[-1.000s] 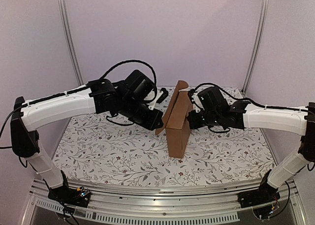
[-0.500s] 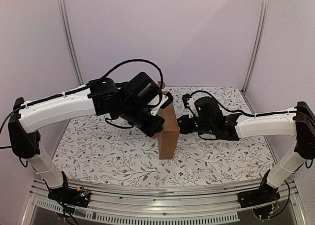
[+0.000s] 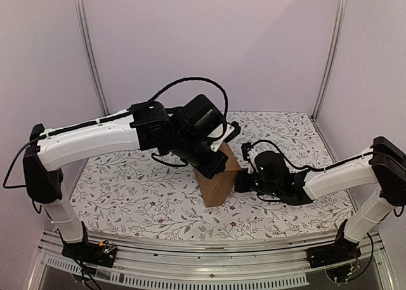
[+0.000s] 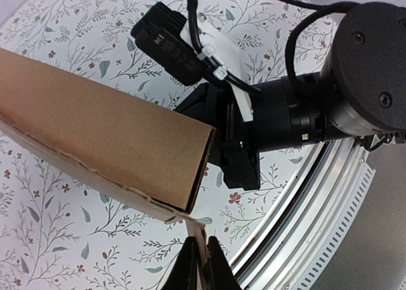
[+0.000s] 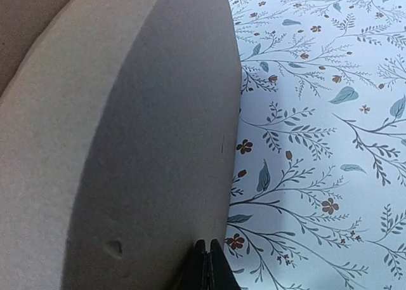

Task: Fold the paper box

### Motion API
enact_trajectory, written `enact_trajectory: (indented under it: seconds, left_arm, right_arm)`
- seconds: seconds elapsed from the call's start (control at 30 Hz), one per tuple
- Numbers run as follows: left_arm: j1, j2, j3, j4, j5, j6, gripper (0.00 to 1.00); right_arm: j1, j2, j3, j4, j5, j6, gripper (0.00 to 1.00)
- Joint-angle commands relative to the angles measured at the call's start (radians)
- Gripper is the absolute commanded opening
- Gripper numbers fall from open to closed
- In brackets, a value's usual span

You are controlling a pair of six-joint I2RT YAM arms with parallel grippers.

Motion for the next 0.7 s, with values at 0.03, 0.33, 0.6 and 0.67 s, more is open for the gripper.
enact_trajectory:
  seconds: [0.03,0.33,0.6,0.67]
  left_arm:
    - [-0.042,0.070,0.021,-0.023,0.040,0.017,0.06]
    - [-0.050,0.045,-0.005,-0.026,0.006,0.001,0.05]
    - [-0.053,-0.041,-0.096,-0.042,-0.069,-0.016,0.05]
    - [-0.053,-0.067,-0.122,-0.045,-0.092,-0.023,0.06]
  right_arm:
    - [0.023,-0.010,-0.069,0.147,0.045,0.061,0.02]
    - [0.058,-0.043,-0.087,0.197,0.059,0.003,0.04]
    - [0.153,-0.030,-0.028,0.175,0.137,-0.052,0.04]
    - [0.182,-0.023,-0.007,0.161,0.160,-0.071,0.04]
